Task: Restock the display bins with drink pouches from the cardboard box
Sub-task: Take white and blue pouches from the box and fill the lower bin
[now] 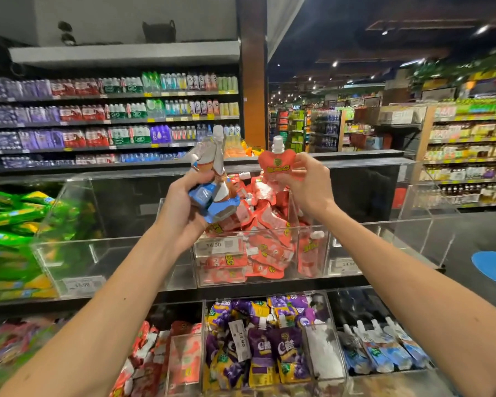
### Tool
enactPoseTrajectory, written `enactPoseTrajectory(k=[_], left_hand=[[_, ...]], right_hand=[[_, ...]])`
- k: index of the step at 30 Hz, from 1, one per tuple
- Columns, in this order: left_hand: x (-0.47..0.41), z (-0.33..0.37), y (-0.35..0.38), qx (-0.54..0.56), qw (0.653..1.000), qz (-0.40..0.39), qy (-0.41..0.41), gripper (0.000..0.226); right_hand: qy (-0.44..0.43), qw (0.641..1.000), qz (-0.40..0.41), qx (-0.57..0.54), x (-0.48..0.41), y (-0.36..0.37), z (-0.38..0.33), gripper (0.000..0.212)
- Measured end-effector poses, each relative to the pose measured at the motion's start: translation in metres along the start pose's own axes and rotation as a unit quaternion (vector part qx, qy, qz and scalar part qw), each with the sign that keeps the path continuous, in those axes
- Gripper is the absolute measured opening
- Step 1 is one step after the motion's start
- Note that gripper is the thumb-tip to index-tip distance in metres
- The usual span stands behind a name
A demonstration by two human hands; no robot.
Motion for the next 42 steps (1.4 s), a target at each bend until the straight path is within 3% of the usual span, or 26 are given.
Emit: enactPoseTrajectory(k=[5, 8, 12, 16, 21, 27, 33, 36, 39, 42], left_hand=[[0.007, -0.001, -0.01, -0.039, 0.999, -0.02, 0.026, 0.041], [0.009, -0.004, -0.013, -0.04, 0.997, -0.042, 0.041, 0.041], [0.006, -0.012, -0.014, -0.046, 0.998, -0.035, 0.029, 0.04], [0.0, -0.019, -0.008, -0.056, 0.997, -0.04, 0.017, 0.037], [-0.005, -0.026, 0.001, -0.046, 0.998, -0.045, 0.008, 0.036], [-0.004, -0.03, 0.012, -0.054, 0.998, -0.022, -0.012, 0.015], [0.003, -0.042, 0.026, -0.026, 0.999, 0.0, -0.033, 0.023], [0.01, -0.051, 0.041, -0.023, 0.998, 0.008, -0.051, 0.011], [0.017, -0.062, 0.058, -0.003, 0.998, 0.022, -0.054, 0.017], [0.027, -0.079, 0.076, 0.039, 0.997, 0.026, -0.065, 0.017]], right_hand=[[0.037, 0.998, 0.045, 0.017, -0.01, -0.013, 0.006, 0.045], [0.054, 0.99, -0.01, 0.126, -0.006, -0.015, 0.015, 0.029], [0.011, 0.962, -0.034, 0.272, 0.011, -0.003, 0.025, 0.036], [0.018, 0.955, -0.024, 0.296, 0.01, 0.002, 0.027, 0.046], [-0.028, 0.93, -0.055, 0.362, 0.015, 0.015, 0.033, 0.042], [-0.003, 0.927, -0.074, 0.368, 0.015, 0.015, 0.036, 0.047], [0.082, 0.918, -0.151, 0.358, 0.025, 0.007, 0.054, 0.071], [0.11, 0.93, -0.176, 0.304, 0.029, -0.002, 0.062, 0.081], [0.06, 0.958, -0.129, 0.251, 0.034, -0.014, 0.059, 0.074], [-0.031, 0.983, -0.054, 0.172, 0.057, -0.032, 0.047, 0.047]])
Point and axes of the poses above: each hand's wrist, its own x-axis away from the middle knuckle, its own y-axis out of the palm, z = x × y, the point moved 3 cm from there along -x, towards the middle knuckle, and after that the axes turned 15 degrees about -x, right-handed, at the moved point
